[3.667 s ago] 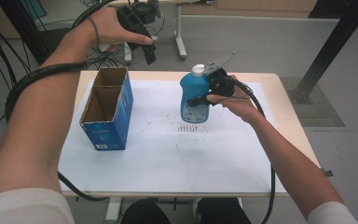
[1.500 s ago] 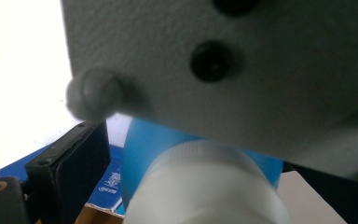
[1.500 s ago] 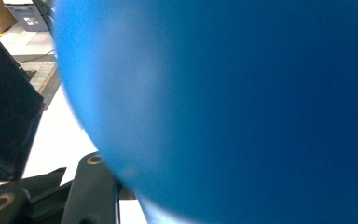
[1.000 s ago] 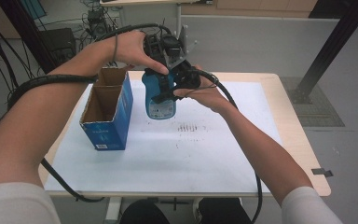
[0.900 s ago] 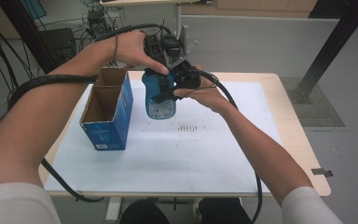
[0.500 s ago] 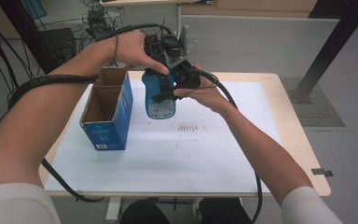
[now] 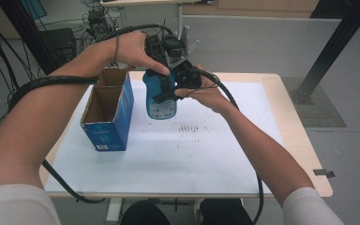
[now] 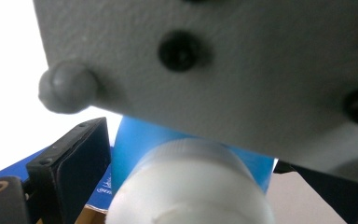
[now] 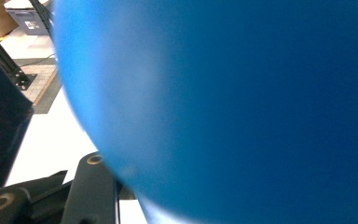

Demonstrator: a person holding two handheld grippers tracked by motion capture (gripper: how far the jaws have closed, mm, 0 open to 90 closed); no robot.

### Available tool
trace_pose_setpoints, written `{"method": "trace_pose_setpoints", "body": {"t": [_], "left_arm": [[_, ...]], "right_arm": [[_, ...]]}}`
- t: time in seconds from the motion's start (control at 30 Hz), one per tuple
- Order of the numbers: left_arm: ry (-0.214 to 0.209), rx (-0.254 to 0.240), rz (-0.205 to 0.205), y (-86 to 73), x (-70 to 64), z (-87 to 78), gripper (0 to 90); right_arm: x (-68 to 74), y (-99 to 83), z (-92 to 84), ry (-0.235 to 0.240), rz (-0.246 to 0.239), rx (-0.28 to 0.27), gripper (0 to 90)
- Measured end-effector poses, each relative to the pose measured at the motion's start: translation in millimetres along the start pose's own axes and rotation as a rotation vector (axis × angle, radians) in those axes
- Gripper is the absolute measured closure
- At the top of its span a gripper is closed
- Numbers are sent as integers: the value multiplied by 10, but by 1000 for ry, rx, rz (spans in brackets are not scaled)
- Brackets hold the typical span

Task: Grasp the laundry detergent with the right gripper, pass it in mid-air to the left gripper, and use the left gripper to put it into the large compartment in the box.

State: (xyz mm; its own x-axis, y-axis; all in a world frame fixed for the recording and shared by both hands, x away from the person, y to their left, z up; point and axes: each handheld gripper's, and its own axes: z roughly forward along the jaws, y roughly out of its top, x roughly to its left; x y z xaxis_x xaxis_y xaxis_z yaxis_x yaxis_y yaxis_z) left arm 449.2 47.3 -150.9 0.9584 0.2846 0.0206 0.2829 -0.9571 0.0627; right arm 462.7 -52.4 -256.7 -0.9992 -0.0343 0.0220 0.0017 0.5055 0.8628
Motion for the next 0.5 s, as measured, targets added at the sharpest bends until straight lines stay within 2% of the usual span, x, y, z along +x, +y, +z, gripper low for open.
{"method": "trace_pose_setpoints", "body": {"t": [0.5], "left_arm": [[-1,-10,1,0,-8,-12,54]], "right_arm": [[8,15,-8,-2,-1,-4,441]]}}
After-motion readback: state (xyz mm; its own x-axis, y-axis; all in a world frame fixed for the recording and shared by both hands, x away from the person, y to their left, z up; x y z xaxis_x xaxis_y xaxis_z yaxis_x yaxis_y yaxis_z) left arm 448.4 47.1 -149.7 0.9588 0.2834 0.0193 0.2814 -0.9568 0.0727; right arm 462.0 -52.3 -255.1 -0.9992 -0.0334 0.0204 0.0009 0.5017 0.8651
